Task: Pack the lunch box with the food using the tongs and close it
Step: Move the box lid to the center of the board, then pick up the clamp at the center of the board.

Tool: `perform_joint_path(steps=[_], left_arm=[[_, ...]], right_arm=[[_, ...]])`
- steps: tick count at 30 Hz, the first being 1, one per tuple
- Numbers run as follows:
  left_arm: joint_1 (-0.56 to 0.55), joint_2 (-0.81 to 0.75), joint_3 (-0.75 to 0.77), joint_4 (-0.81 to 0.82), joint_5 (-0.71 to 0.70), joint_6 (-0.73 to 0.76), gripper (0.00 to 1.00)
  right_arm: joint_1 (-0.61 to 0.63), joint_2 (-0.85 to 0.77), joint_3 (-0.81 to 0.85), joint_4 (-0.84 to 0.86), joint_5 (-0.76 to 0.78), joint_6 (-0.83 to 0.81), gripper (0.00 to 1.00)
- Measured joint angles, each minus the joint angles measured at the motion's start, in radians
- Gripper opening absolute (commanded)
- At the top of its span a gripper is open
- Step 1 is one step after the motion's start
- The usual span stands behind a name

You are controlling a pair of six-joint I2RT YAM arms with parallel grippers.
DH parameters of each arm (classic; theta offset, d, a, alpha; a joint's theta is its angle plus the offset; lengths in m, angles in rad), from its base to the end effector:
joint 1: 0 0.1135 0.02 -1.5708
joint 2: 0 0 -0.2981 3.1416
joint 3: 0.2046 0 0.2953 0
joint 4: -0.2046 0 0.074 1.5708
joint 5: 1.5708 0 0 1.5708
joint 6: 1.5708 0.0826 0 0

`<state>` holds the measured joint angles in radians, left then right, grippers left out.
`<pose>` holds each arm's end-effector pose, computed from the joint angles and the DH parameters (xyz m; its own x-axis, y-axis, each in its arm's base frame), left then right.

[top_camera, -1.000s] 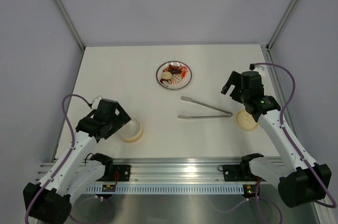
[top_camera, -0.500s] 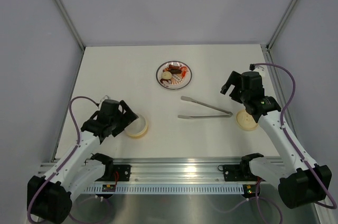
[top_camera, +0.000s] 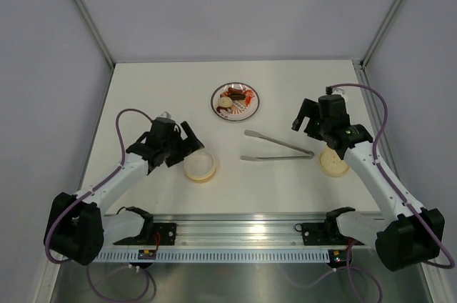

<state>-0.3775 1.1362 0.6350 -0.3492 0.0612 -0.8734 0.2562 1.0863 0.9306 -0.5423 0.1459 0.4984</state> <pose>0.2585 -0.1079 0.1800 -0.7594 -0.5219 -0.3884 -0.2751 0.7987 -0.5352 0.2888 0.0632 0.2916 -0.6144 0.3280 -0.7176 0.1716 0.9433 0.2842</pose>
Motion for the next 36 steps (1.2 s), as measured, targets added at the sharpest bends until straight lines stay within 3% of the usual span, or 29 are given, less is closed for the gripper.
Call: perform_joint_path(steps=[13, 27, 30, 36], left_arm=[[-0.002, -0.101, 0.139, -0.204, -0.054, 0.148, 0.99], [-0.002, -0.121, 0.151, -0.296, -0.103, 0.188, 0.99], [-0.002, -0.121, 0.151, -0.301, -0.107, 0.19, 0.99], [-0.002, -0.121, 0.152, -0.308, -0.116, 0.193, 0.99]], right_arm=[[0.235, 0.41, 0.173, -0.202, 0.026, -0.136, 0.96], [0.23, 0.743, 0.38, -0.27, 0.023, -0.478, 0.9], [0.189, 0.763, 0.38, -0.261, -0.03, -0.515, 0.82], [0.129, 0.793, 0.386, -0.247, -0.08, -0.54, 0.51]])
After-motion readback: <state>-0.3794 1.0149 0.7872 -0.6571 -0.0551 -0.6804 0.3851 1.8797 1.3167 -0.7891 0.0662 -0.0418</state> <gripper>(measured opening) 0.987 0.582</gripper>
